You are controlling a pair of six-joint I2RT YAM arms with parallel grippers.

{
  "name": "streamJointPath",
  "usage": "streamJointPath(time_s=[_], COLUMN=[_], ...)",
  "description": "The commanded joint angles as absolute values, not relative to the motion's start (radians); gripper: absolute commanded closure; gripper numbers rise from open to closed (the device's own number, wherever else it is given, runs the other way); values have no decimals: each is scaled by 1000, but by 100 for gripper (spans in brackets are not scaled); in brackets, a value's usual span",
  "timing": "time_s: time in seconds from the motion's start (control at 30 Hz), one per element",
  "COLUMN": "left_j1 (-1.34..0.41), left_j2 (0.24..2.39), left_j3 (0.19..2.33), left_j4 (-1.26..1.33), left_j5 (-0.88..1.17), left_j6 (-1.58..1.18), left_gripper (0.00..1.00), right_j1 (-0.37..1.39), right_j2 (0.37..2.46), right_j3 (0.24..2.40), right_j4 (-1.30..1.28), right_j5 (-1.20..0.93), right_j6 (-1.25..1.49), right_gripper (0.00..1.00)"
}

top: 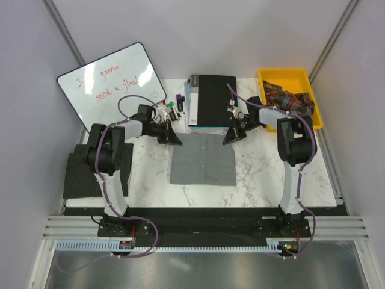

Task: Fold and stack the long sleeve shirts
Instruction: Fold the shirt

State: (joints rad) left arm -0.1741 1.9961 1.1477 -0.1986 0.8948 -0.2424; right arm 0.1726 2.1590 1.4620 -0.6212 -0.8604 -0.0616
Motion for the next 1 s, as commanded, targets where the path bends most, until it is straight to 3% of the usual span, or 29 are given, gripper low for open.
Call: streamJointPath(time_s=[0.0, 0.13, 0.23, 0.3, 0.43, 0.53, 0.67, 0.87, 0.9, 0.93, 0.97], left_j1=[-173, -173, -182, -186, -192, -190, -187, -186, -186, -186, -186], left_j2=[1872, 1740, 1611, 1562, 1447, 1396, 1353, 1230, 1211, 1200, 1189], left_j3=[1363, 1508, 1439, 1318, 1053, 823, 663, 542, 517, 503, 491], left_j4=[-282, -365, -364, -402, -607, -620, -618, -636, -655, -678, -686], left_j5=[1012, 1061, 1130, 1150, 1128, 1048, 1026, 1072, 1074, 1072, 1074], left_j6=[-97, 235, 578, 769, 1539, 1931, 2160, 2273, 2346, 2376, 2405], left_gripper=[98, 98, 98, 98, 98, 98, 98, 98, 97, 89, 65], right_j1=[179, 178, 195, 213, 265, 297, 344, 351, 353, 354, 356], right_j2=[2022, 1886, 1749, 1665, 1525, 1448, 1346, 1178, 1164, 1146, 1108], right_j3=[1613, 1704, 1579, 1441, 1124, 895, 668, 525, 514, 488, 473], right_j4=[-623, -579, -452, -437, -341, -292, -285, -458, -539, -575, -612], right_j5=[-934, -939, -907, -884, -803, -767, -755, -772, -772, -773, -767], right_j6=[-176, -326, -492, -745, -1167, -1461, -1707, -2041, -2092, -2135, -2243], right_gripper=[100, 100, 100, 100, 100, 100, 100, 100, 100, 97, 80])
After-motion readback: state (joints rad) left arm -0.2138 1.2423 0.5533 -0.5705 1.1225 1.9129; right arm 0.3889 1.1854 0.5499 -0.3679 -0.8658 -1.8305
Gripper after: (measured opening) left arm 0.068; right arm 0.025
